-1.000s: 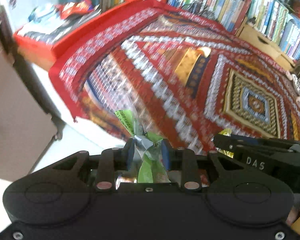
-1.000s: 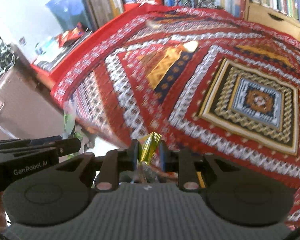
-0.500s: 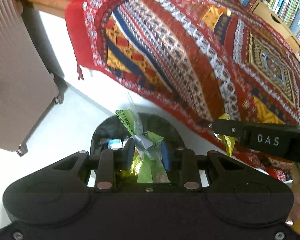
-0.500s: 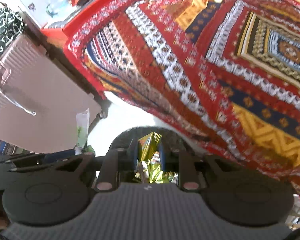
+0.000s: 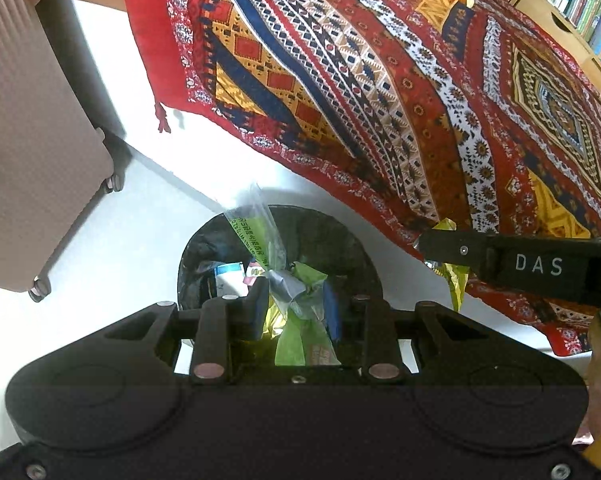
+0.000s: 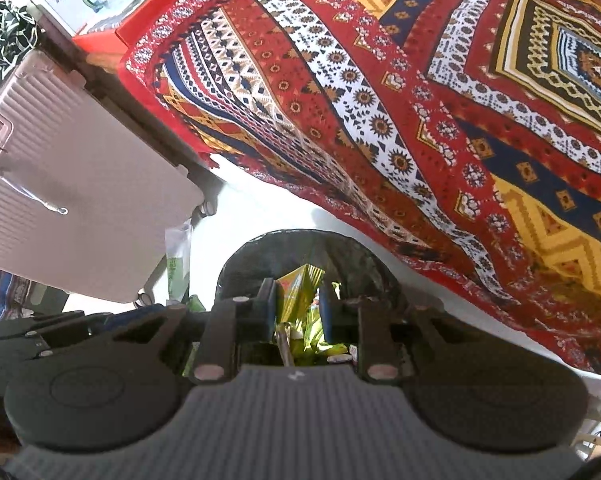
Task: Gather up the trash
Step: 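Open both tools over the black bin to drop the bag and foil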
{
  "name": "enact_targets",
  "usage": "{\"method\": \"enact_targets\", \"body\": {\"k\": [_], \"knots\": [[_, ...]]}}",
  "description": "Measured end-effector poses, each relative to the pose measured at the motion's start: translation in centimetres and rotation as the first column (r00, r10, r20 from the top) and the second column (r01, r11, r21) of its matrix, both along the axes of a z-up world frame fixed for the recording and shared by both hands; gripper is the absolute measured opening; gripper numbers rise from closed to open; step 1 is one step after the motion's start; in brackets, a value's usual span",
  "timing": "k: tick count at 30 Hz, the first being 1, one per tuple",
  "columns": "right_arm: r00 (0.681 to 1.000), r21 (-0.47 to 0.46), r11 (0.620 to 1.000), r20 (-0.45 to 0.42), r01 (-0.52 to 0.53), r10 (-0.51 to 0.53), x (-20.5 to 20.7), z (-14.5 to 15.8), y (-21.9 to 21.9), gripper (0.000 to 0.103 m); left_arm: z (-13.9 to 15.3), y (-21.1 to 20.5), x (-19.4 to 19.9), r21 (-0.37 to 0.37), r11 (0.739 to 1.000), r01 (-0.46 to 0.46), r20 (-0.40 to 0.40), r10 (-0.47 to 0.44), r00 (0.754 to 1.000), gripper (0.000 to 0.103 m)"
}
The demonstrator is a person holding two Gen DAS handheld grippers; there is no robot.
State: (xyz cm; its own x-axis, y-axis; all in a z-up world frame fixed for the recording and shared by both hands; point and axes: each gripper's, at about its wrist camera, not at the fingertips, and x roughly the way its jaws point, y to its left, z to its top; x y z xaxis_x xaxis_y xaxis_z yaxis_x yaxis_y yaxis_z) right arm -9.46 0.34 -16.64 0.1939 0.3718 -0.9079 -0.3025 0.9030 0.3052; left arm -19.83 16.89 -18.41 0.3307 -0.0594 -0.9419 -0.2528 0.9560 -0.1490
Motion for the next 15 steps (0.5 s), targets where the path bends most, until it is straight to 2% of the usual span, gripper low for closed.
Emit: {"method": "enact_targets", "body": {"k": [2, 4, 5, 7, 15], "knots": [[1.000, -0.003, 1.000, 0.001, -0.002, 0.002, 0.09, -0.18, 0.09, 0.033, -0.16, 0.00, 0.06, 0.003, 1.000, -0.002, -0.003, 0.002, 1.000, 0.029], [1.000, -0.001, 1.000, 0.005, -0.001, 0.001, 0.06, -0.18, 0.07, 0.033, -0.22, -0.04, 0.13, 0.009, 1.000, -0.002, -0.002, 0.002, 1.000, 0.038], [1.000, 0.000, 1.000, 0.005, -0.001, 0.001, 0.09, -0.20, 0.08, 0.041, -0.19, -0.06, 0.13, 0.012, 1.000, -0.003, 0.000, 0.003, 1.000, 0.042], [1.000, 0.002, 1.000, 0.007, -0.002, 0.002, 0.13, -0.20, 0.08, 0.052, -0.25, 0.00, 0.25, 0.014, 1.000, -0.001, -0.001, 0.001, 1.000, 0.043], [1.000, 0.008, 1.000, 0.016, -0.009, 0.009, 0.17, 0.11, 0.13, 0.059, -0.01, 0.22, 0.38, 0.023, 1.000, -0.013, 0.000, 0.013, 1.000, 0.054]]}}
